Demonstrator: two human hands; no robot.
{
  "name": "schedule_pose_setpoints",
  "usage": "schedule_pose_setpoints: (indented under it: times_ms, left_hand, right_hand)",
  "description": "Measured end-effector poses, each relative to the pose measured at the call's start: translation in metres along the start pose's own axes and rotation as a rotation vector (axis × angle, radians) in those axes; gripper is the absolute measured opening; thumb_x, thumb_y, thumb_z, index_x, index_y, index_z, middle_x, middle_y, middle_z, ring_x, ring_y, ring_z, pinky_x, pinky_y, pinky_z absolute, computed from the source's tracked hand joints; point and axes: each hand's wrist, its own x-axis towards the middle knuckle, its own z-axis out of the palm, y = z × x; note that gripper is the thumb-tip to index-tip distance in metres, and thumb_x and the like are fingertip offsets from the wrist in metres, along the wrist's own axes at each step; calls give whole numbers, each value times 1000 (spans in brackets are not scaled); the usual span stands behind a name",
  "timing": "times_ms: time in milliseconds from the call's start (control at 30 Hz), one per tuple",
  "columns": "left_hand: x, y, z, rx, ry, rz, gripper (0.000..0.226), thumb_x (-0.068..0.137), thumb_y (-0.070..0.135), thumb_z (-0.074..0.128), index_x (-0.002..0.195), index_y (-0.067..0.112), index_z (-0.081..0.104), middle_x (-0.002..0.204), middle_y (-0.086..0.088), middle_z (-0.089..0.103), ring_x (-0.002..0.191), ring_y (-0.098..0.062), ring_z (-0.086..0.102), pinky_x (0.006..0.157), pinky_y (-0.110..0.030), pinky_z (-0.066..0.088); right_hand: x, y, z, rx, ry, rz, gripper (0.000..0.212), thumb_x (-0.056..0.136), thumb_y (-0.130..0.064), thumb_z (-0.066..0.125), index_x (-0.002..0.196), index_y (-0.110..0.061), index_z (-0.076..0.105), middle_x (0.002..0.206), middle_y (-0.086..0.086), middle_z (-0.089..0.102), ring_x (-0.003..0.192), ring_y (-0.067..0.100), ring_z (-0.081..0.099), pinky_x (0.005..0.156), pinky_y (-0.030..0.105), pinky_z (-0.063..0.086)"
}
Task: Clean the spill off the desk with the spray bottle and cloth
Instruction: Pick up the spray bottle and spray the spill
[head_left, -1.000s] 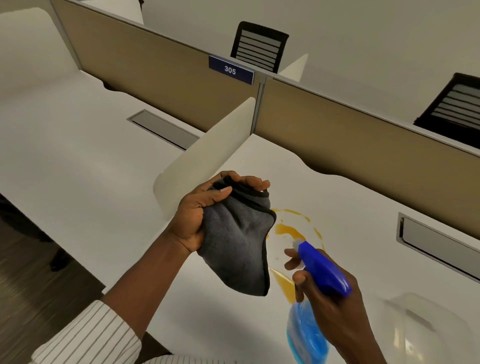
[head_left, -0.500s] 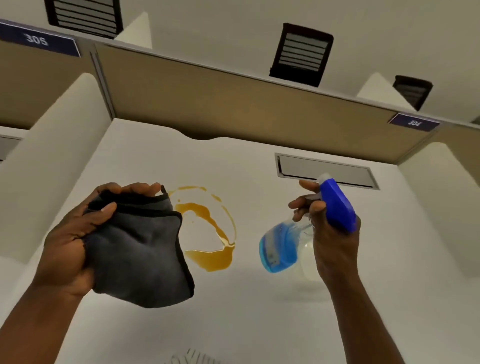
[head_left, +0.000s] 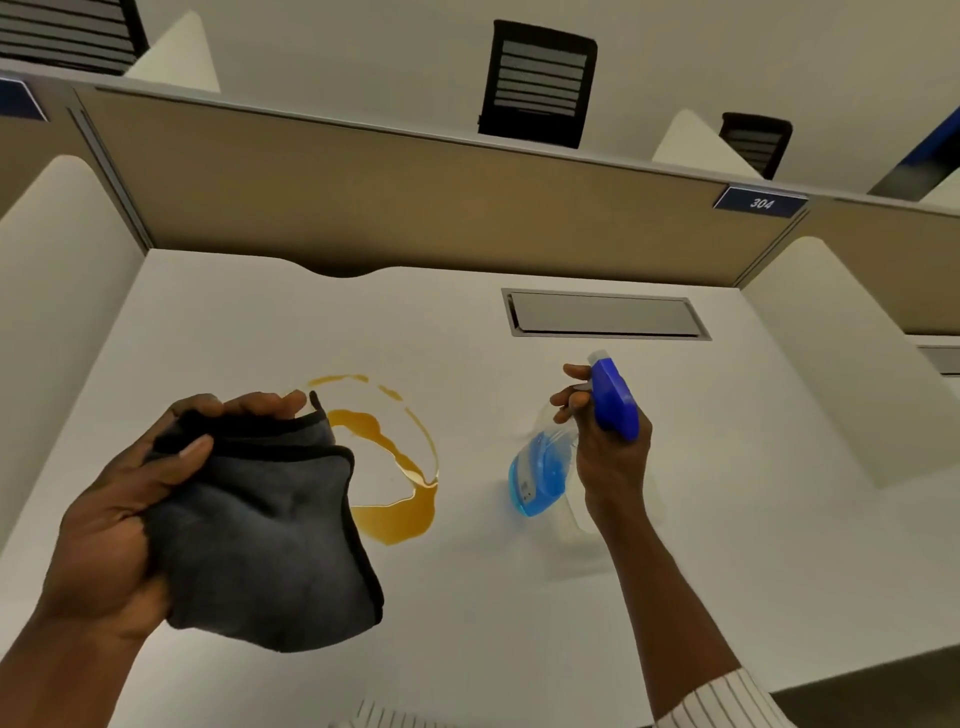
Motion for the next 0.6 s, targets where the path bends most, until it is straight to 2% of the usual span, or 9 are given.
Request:
schedule_pose_setpoints:
  times_ms: [33, 133, 200, 233, 267, 300, 333, 433, 600]
  left_hand:
    - [-1, 4, 8, -76, -90, -11, 40, 115, 3, 8, 142, -6, 36, 156, -48, 31, 150, -65, 9, 121, -74, 3]
    - [-4, 2, 11, -121, -112, -52, 46, 114, 5, -5, 144, -8, 28, 157, -52, 20, 148, -66, -7, 120, -72, -10]
    - [-9, 3, 20, -75, -16, 29, 50, 112, 7, -11, 145, -9, 24, 158, -53, 12, 147, -64, -18, 118, -69, -23]
    - [-7, 4, 23, 48, 82, 102, 48, 112, 3, -4, 143, -8, 31, 157, -51, 22, 150, -65, -6, 121, -72, -12]
    - [-3, 2, 22, 224, 141, 209, 42, 111, 0, 11, 137, -5, 44, 153, -45, 40, 152, -63, 17, 123, -73, 11]
    - [-1, -9, 24, 266, 97, 229, 34, 107, 1, 29, 127, 1, 56, 144, -35, 58, 146, -58, 41, 118, -67, 34]
    - [-1, -10, 24, 302, 119, 251, 28, 102, 6, 41, 118, 8, 64, 136, -27, 68, 139, -52, 55, 112, -59, 46]
    - [-2, -15, 30, 378, 75, 343, 21, 97, 13, 51, 112, 13, 66, 132, -23, 71, 134, -47, 62, 108, -55, 51]
    - [-4, -15, 40, 411, 95, 334, 21, 93, 13, 53, 109, 12, 67, 127, -23, 73, 130, -47, 65, 106, -48, 55]
  right_hand:
    - [3, 4, -1, -21, 6, 11, 20, 99, 6, 55, 118, 11, 60, 107, -15, 76, 80, 13, 72, 76, 20, 60]
    - [10, 11, 7, -68, 6, 24, 22, 99, 8, 54, 119, 15, 59, 108, -17, 76, 81, 12, 73, 76, 20, 60]
    - [15, 16, 10, -100, 0, 31, 24, 99, 7, 54, 122, 12, 58, 108, -17, 76, 80, 11, 73, 76, 21, 61]
    - [16, 16, 12, -113, -5, 22, 26, 99, 7, 54, 124, 12, 57, 108, -18, 76, 80, 11, 73, 76, 20, 61]
    - [19, 17, 15, -114, -3, 27, 27, 99, 8, 54, 125, 13, 56, 108, -18, 76, 79, 11, 73, 76, 20, 61]
    - [21, 18, 16, -115, -4, 32, 29, 99, 8, 54, 127, 14, 55, 108, -18, 76, 79, 11, 73, 76, 20, 61]
    - [23, 20, 18, -115, -6, 35, 29, 99, 7, 54, 127, 15, 55, 108, -18, 77, 79, 11, 73, 76, 20, 61]
    - [30, 22, 23, -124, -22, 37, 29, 99, 7, 54, 127, 15, 55, 105, -20, 77, 79, 9, 73, 76, 20, 61]
    - [37, 29, 28, -114, -34, 46, 30, 99, 5, 55, 127, 14, 55, 103, -18, 77, 80, 11, 73, 78, 23, 62]
